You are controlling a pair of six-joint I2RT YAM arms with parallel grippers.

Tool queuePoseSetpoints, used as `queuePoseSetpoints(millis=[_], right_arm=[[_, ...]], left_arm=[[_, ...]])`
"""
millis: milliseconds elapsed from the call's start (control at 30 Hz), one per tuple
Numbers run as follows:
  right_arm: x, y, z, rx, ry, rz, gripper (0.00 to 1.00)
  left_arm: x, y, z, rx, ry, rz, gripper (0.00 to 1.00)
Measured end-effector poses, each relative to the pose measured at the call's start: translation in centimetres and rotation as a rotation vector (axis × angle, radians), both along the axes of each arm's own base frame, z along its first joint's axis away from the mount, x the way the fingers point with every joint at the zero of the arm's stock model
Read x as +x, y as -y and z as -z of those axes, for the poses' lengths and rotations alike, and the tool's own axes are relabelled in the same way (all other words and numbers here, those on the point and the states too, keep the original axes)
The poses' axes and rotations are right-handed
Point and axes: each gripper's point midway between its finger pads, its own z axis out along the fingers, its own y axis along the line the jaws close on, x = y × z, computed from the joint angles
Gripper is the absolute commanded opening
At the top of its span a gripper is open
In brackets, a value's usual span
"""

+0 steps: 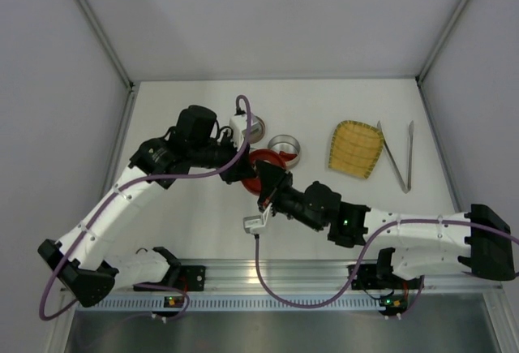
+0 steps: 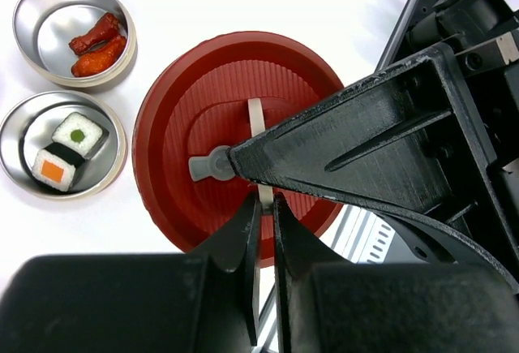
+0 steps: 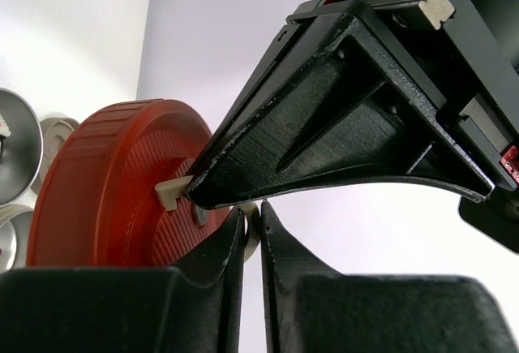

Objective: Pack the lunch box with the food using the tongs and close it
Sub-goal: Close the box lid on the packing box.

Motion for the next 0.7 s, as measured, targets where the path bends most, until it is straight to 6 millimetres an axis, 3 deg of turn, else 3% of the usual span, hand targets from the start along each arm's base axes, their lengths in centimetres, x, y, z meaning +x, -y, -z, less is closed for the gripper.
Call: queuePoseSetpoints(millis=[67,233,267,333,433,467,533,700], right_arm=[[-0.1,0.0,0.1,-0.004,-0.011,-0.001,0.27],[-0.7,0.3,0.0,0.002,-0.039,-0.01,0.51],[-0.7,0.4,-0.1,0.006,-0.045,-0.01,0.61],[-0.8,0.7,0.0,0.006,-0.059,-0.009,0.65],[-0.9,1.0,0.4,-0.004,-0.082,-0.005,0.8],[-0.9,1.2,0.4,-0.003,-0.087,-0.002,0.92],[-1.0,1.6,0.2,0.007,-0.103,0.003,0.99],[-0.3,3.4,-0.3,0.043,-0.208,0.056,0.99]], left_arm=[[0.1,0.0,-0.1,-0.004,-0.005,-0.009,0.0],[0.9,-0.3,-0.1,-0.012,-0.013,-0.054,0.0],[1.1,-0.4,0.1,-0.012,-0.017,-0.066,0.0],[1.6,-0.7,0.3,-0.009,-0.022,-0.091,0.0],[2.0,-1.1,0.7,-0.002,-0.029,-0.118,0.0],[2.1,-1.2,0.8,0.002,-0.031,-0.125,0.0],[2.5,-1.5,1.0,0.008,-0.031,-0.141,0.0],[4.0,-1.8,1.7,0.012,-0.044,-0.173,0.0]])
